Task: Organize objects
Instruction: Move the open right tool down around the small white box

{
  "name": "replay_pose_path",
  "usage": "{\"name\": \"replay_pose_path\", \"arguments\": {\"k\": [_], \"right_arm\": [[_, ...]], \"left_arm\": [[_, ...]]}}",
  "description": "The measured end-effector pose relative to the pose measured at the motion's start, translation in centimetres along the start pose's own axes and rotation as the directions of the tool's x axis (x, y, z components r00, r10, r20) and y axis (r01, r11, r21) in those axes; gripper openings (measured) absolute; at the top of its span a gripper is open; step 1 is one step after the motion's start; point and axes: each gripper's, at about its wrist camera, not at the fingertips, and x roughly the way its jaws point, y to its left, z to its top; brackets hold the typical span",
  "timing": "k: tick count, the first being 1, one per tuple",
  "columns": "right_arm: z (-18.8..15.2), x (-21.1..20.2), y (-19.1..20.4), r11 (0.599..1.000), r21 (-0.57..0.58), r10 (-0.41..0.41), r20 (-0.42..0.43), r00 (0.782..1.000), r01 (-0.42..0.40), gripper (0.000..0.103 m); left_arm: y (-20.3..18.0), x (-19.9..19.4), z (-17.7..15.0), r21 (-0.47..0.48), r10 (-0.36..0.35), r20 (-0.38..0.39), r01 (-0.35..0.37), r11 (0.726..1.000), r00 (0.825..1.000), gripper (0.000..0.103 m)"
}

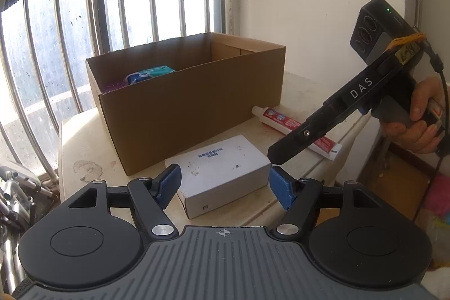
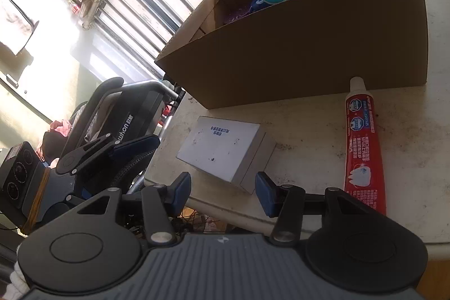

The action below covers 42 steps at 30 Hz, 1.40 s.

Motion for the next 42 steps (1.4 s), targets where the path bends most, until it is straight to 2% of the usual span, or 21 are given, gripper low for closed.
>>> {"name": "replay_pose_path", "arguments": {"k": [2, 5, 13, 16, 21, 25, 26, 36, 39, 42], "right_arm": [[-0.1, 0.2, 0.0, 1.0, 0.006, 0.012, -0.001, 1.0, -0.012, 0.055], [-0.2, 0.8, 0.3, 1.0, -0.007, -0.011, -0.011, 1.0, 0.01, 0.059], [0.2, 2.1, -0.3, 0.999, 0.015, -0.036, -0.013, 0.999, 0.036, 0.059], [0.4, 2.7, -0.6, 0.999, 0.027, -0.026, -0.015, 1.0, 0.026, 0.059], [0.6, 2.9, -0.9, 1.0, 0.009, -0.012, -0.023, 1.0, 0.012, 0.056], [1.0, 2.9, -1.2, 1.0, 0.012, -0.012, -0.022, 1.0, 0.012, 0.054], [1.1, 2.9, -1.2, 1.0, 0.011, -0.014, -0.017, 1.0, 0.015, 0.054], [1.6, 3.2, -1.3, 1.0, -0.003, -0.017, -0.015, 1.0, 0.017, 0.054], [1.8, 3.2, -1.5, 1.0, -0.008, -0.006, -0.028, 1.0, 0.005, 0.055], [2.0, 3.3, -1.7, 1.0, -0.002, 0.006, -0.048, 0.999, -0.006, 0.055]], "left_arm": [[-0.1, 0.5, -0.4, 0.022, 0.008, -0.011, -0.007, 1.0, 1.0, 0.078], [-0.1, 1.1, -0.8, 0.044, 0.023, -0.023, -0.022, 0.999, 0.999, 0.079], [1.5, 3.3, -1.8, -0.053, -0.004, -0.042, 0.001, 0.999, 0.999, 0.081], [2.1, 4.2, -2.3, -0.091, -0.055, -0.073, 0.049, 0.995, 0.996, 0.082], [2.6, 4.3, -2.7, -0.099, -0.073, -0.051, 0.067, 0.993, 0.996, 0.079], [2.9, 3.7, -3.4, -0.118, -0.065, -0.031, 0.061, 0.991, 0.997, 0.065], [2.9, 3.5, -3.5, -0.119, -0.071, -0.028, 0.067, 0.991, 0.997, 0.064], [1.9, 2.8, -4.2, -0.059, -0.098, -0.02, 0.097, 0.994, 0.995, 0.064], [1.7, 2.7, -4.7, -0.059, -0.041, -0.019, 0.04, 0.997, 0.999, 0.076], [2.0, 3.0, -4.6, -0.079, -0.087, -0.006, 0.086, 0.993, 0.996, 0.074]]}}
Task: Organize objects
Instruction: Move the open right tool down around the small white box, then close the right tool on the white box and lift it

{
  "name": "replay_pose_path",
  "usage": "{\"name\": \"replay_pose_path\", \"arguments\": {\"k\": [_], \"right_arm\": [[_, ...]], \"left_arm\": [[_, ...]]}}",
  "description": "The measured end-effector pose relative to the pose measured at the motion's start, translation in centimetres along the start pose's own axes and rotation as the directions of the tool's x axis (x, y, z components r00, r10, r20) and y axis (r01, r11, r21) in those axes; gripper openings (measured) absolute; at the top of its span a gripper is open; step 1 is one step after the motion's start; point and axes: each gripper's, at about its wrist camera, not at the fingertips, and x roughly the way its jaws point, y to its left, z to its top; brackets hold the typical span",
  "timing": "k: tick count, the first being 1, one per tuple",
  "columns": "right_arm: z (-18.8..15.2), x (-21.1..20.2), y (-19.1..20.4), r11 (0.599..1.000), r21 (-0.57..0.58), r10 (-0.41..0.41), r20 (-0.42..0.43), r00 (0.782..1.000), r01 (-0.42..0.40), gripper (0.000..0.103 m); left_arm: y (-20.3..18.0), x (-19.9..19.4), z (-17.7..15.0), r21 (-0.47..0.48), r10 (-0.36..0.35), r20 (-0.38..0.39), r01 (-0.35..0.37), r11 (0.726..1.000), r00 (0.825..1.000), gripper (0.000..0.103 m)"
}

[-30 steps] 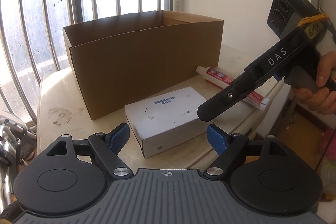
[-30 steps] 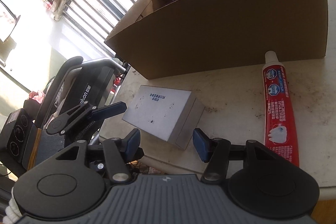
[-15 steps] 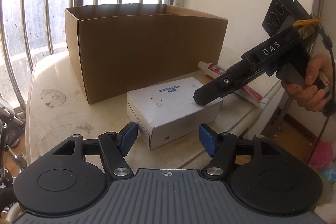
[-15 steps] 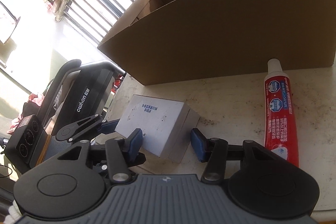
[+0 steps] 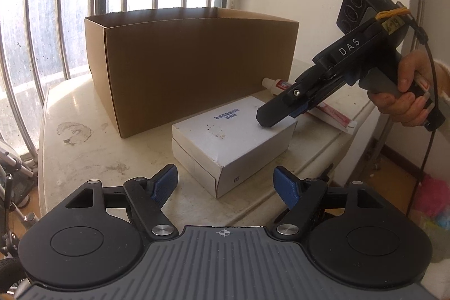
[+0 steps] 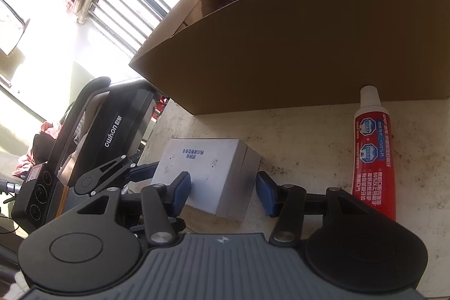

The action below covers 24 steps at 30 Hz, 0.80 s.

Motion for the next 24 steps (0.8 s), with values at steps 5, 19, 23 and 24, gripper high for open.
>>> {"name": "replay_pose_path", "arguments": {"k": [5, 19, 23, 24], "right_arm": [[0.1, 0.3, 0.2, 1.0, -0.023, 0.005, -0.016, 1.0, -0.006, 0.056], [-1.1, -0.1, 1.5, 0.997, -0.076, -0.017, 0.031, 0.999, 0.02, 0.058], [-1.7, -0.7, 1.5, 0.997, -0.077, -0.02, 0.042, 0.999, 0.023, 0.058], [-1.8, -0.9, 1.6, 0.997, -0.078, -0.019, 0.048, 0.999, 0.023, 0.058]], "left_arm": [[-0.3, 1.0, 0.5, 0.013, 0.007, 0.009, -0.007, 1.0, 1.0, 0.074], [-1.4, 1.1, -0.1, -0.033, 0.069, 0.057, -0.067, 0.997, 0.996, 0.064], [-1.9, 0.8, -0.1, -0.038, 0.069, 0.068, -0.067, 0.997, 0.995, 0.064], [-2.0, 0.7, -0.1, -0.041, 0.067, 0.075, -0.064, 0.997, 0.995, 0.064]]}}
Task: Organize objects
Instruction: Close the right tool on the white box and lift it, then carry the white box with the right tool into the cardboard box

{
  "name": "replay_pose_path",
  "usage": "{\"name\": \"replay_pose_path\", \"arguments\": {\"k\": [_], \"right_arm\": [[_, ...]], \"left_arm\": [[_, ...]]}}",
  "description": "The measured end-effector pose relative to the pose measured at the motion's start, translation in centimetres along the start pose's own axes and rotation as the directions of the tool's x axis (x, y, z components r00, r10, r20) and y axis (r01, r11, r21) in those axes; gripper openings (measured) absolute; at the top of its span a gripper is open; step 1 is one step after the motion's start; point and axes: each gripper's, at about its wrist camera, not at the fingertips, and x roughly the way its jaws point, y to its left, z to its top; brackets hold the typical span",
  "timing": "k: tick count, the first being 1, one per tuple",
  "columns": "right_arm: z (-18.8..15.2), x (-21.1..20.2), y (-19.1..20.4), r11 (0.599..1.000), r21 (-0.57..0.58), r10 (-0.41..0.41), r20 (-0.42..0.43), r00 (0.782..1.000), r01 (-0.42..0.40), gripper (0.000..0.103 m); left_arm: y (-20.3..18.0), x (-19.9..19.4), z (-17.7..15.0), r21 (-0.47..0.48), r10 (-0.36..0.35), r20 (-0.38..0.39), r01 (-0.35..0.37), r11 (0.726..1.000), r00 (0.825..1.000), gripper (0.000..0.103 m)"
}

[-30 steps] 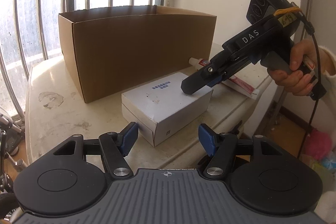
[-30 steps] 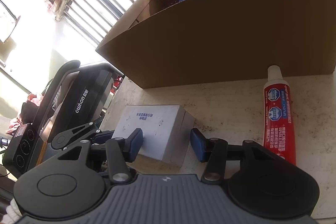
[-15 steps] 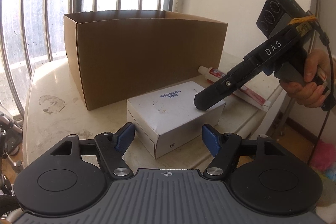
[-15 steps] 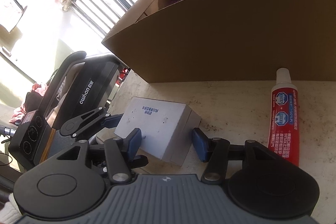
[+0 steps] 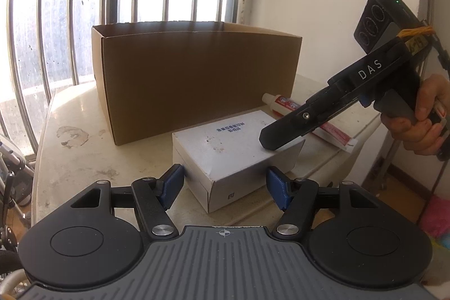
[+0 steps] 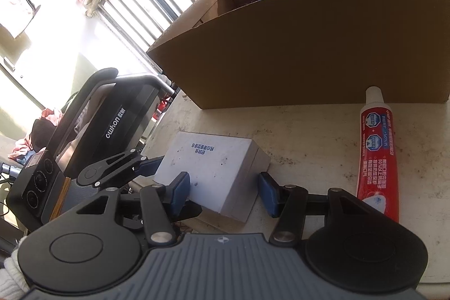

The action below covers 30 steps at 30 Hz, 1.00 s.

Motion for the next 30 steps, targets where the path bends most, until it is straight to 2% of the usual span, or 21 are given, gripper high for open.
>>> {"name": "replay_pose_path", "arguments": {"k": [5, 11, 18, 25, 30], "right_arm": [[-0.1, -1.5, 0.8, 1.0, -0.02, -0.001, 0.034, 0.999, 0.001, 0.058], [-0.3, -3.6, 2.3, 0.997, -0.071, 0.007, 0.078, 0.997, -0.002, 0.058], [-0.7, -6.2, 3.7, 0.993, -0.12, 0.013, 0.139, 0.99, 0.004, 0.058], [0.2, -9.5, 4.5, 0.988, -0.156, 0.028, 0.208, 0.978, 0.005, 0.058], [2.5, -11.6, 4.7, 0.984, -0.175, 0.024, 0.257, 0.966, 0.022, 0.058]], "left_arm": [[-0.5, -1.2, 0.7, -0.012, -0.002, 0.04, 0.002, 1.0, 0.999, 0.064], [-2.5, -2.8, 1.5, 0.023, 0.031, 0.1, -0.034, 0.999, 0.994, 0.064], [-4.5, -4.2, 3.2, 0.068, 0.045, 0.135, -0.054, 0.996, 0.99, 0.064], [-6.0, -4.7, 6.1, 0.113, 0.037, 0.192, -0.06, 0.992, 0.981, 0.064], [-6.2, -3.4, 9.4, 0.148, 0.04, 0.223, -0.075, 0.986, 0.974, 0.064]]}}
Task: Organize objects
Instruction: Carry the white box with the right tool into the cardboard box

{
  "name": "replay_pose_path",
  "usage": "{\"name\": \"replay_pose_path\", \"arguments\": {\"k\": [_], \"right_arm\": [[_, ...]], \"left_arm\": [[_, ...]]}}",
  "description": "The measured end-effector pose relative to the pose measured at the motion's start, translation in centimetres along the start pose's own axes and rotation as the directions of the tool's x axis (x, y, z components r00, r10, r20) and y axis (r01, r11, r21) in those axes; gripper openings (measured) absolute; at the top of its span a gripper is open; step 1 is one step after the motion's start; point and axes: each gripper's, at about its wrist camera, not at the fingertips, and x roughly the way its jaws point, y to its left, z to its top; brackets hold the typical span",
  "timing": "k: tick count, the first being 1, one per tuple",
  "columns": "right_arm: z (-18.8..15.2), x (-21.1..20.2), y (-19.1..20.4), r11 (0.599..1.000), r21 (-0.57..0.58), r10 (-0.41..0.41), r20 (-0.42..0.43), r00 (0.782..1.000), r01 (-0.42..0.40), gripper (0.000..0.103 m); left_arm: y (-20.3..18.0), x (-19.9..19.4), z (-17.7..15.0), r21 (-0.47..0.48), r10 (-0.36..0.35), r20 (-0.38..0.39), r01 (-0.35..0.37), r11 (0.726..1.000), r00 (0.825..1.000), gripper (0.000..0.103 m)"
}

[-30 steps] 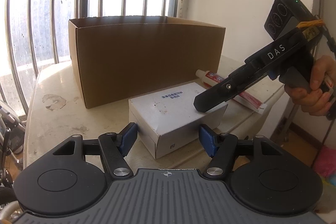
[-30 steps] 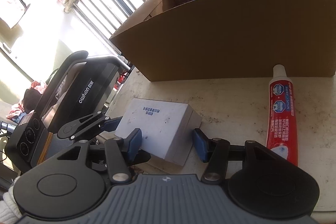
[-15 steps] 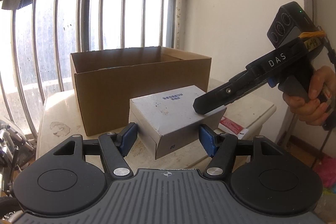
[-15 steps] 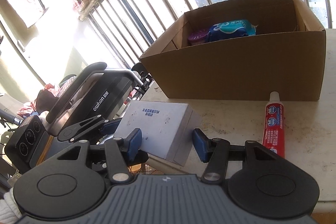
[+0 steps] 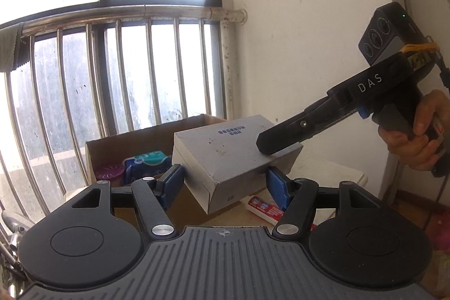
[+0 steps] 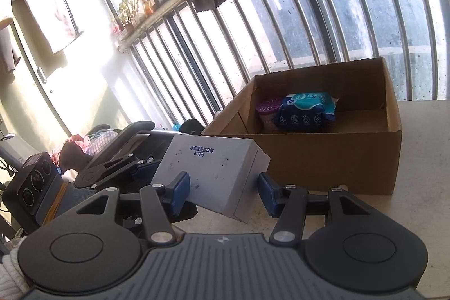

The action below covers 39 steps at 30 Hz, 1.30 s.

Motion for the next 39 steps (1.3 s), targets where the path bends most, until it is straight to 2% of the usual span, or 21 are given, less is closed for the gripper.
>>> {"name": "replay_pose_path", "arguments": {"k": [3, 7, 11, 14, 17, 18, 20, 21, 23, 24, 25, 26, 27, 28, 29, 30, 33, 36, 39], "right_arm": [[2.5, -0.2, -0.8, 1.0, 0.0, -0.017, 0.015, 1.0, 0.017, 0.058], [5.7, 1.1, -3.0, 0.999, 0.034, -0.036, -0.003, 0.999, 0.036, 0.058], [8.8, 4.3, -5.1, 0.995, 0.034, -0.096, -0.057, 0.994, 0.098, 0.059], [10.7, 7.8, -6.4, 0.987, 0.007, -0.16, -0.123, 0.979, 0.162, 0.059], [12.0, 11.7, -8.3, 0.976, 0.004, -0.212, -0.21, 0.954, 0.217, 0.059], [12.1, 13.1, -9.0, 0.972, 0.001, -0.227, -0.241, 0.944, 0.234, 0.059], [12.3, 15.5, -10.3, 0.965, 0.021, -0.241, -0.323, 0.915, 0.261, 0.059], [12.3, 16.6, -10.9, 0.963, 0.025, -0.24, -0.363, 0.901, 0.267, 0.059], [12.1, 18.3, -12.0, 0.959, 0.044, -0.233, -0.435, 0.87, 0.279, 0.058], [12.2, 19.2, -12.4, 0.953, 0.04, -0.248, -0.469, 0.848, 0.301, 0.057], [12.4, 20.0, -12.6, 0.947, 0.023, -0.267, -0.495, 0.827, 0.319, 0.056], [12.4, 20.8, -12.6, 0.943, -0.003, -0.287, -0.513, 0.809, 0.332, 0.056], [12.3, 21.5, -12.8, 0.934, -0.015, -0.309, -0.532, 0.788, 0.356, 0.056], [11.9, 22.2, -12.9, 0.926, -0.045, -0.334, -0.559, 0.759, 0.375, 0.056], [11.6, 22.6, -13.2, 0.92, -0.044, -0.344, -0.565, 0.75, 0.389, 0.055], [11.5, 22.9, -13.7, 0.92, -0.036, -0.338, -0.58, 0.741, 0.391, 0.055], [11.2, 22.6, -14.0, 0.924, -0.037, -0.329, -0.58, 0.745, 0.38, 0.055], [11.0, 22.5, -14.2, 0.923, -0.042, -0.329, -0.601, 0.728, 0.382, 0.052], [10.9, 22.4, -14.0, 0.919, -0.065, -0.345, -0.61, 0.714, 0.388, 0.051]], "left_arm": [[0.4, 2.0, 1.9, 0.004, -0.004, 0.004, 0.004, 1.0, 1.0, 0.064], [1.3, 5.6, 3.8, 0.01, -0.004, -0.034, 0.004, 1.0, 0.999, 0.064], [3.6, 9.9, 4.8, -0.039, -0.024, -0.133, 0.019, 0.999, 0.991, 0.064], [6.3, 13.9, 4.7, -0.11, -0.058, -0.241, 0.032, 0.993, 0.969, 0.064], [8.7, 18.0, 4.2, -0.173, -0.108, -0.365, 0.047, 0.984, 0.925, 0.064], [9.3, 19.3, 3.9, -0.191, -0.128, -0.411, 0.051, 0.98, 0.902, 0.064], [9.8, 21.3, 3.5, -0.192, -0.139, -0.502, 0.047, 0.98, 0.854, 0.064], [9.5, 22.3, 3.3, -0.146, -0.128, -0.56, 0.054, 0.988, 0.819, 0.064], [8.7, 23.7, 3.0, -0.063, -0.083, -0.622, 0.055, 0.996, 0.778, 0.063], [8.6, 24.8, 3.0, -0.059, -0.079, -0.661, 0.054, 0.997, 0.746, 0.063], [8.9, 25.8, 2.9, -0.085, -0.094, -0.704, 0.048, 0.995, 0.704, 0.061], [9.2, 26.5, 2.9, -0.114, -0.107, -0.727, 0.034, 0.993, 0.679, 0.055], [9.7, 27.2, 3.1, -0.143, -0.113, -0.738, 0.009, 0.99, 0.665, 0.054], [9.8, 27.9, 2.9, -0.131, -0.11, -0.765, 0.014, 0.991, 0.635, 0.05], [9.6, 28.3, 2.8, -0.112, -0.106, -0.785, 0.028, 0.993, 0.61, 0.05], [9.5, 28.4, 2.7, -0.106, -0.105, -0.792, 0.034, 0.994, 0.601, 0.05], [9.9, 28.2, 2.3, -0.143, -0.137, -0.798, 0.036, 0.989, 0.586, 0.05], [10.1, 27.9, 1.8, -0.183, -0.182, -0.803, 0.055, 0.981, 0.567, 0.049], [10.0, 27.5, 1.6, -0.179, -0.186, -0.79, 0.07, 0.981, 0.584, 0.049]]}}
